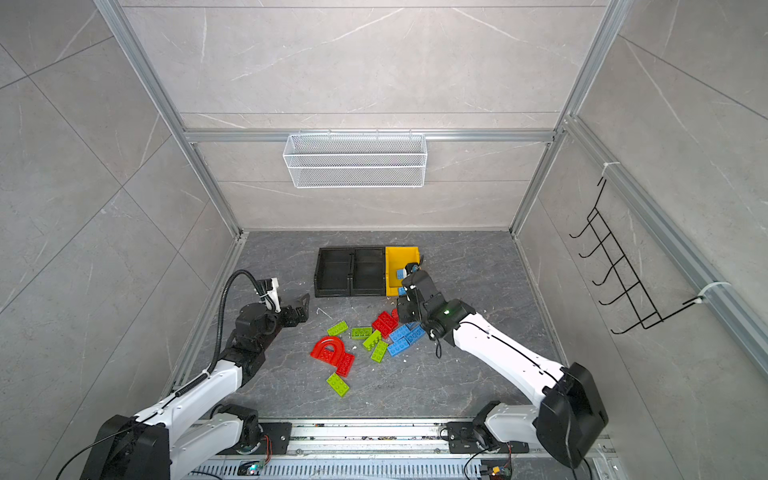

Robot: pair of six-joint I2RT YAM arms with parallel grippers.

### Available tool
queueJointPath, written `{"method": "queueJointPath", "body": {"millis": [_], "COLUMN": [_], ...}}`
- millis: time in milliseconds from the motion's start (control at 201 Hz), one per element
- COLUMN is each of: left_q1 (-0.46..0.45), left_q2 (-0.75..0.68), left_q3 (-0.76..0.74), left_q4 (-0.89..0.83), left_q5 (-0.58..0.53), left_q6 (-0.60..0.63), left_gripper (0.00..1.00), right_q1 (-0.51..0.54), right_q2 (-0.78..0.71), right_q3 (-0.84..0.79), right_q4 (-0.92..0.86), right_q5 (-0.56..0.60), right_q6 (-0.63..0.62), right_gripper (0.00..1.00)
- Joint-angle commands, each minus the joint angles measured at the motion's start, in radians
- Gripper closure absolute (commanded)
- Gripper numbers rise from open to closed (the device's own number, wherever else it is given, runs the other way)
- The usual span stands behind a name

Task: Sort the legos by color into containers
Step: 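Lift the blue brick and carry it over the yellow bin, releasing it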

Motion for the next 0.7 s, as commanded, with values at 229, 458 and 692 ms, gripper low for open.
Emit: {"method": "queueJointPath", "body": {"millis": [229,458,692], "left_q1": [-0.004,-0.004,-0.004], "left_q2": [-0.008,0.007,-0.021], "left_q3": [0.018,0.032,0.026], "left_q4": [0.046,0.035,0.023], "left_q5": [0.049,0.061,0.038], "left_q6": [0.031,0.026,0.031], "left_gripper": [0.0,0.0,0.0], "right_q1": [-0.173,-0.184,-0.186], "right_q2": [0.351,0.525,0.607], "right_q3": [0.167,0.348,0.438], "right_q4": [0.37,0.241,0.203], "right_q5": [-0.275,-0.172,-0.116], "right_q6": [-0.022,-0.191,-0.239], "right_gripper": [0.73,0.71,0.69]}}
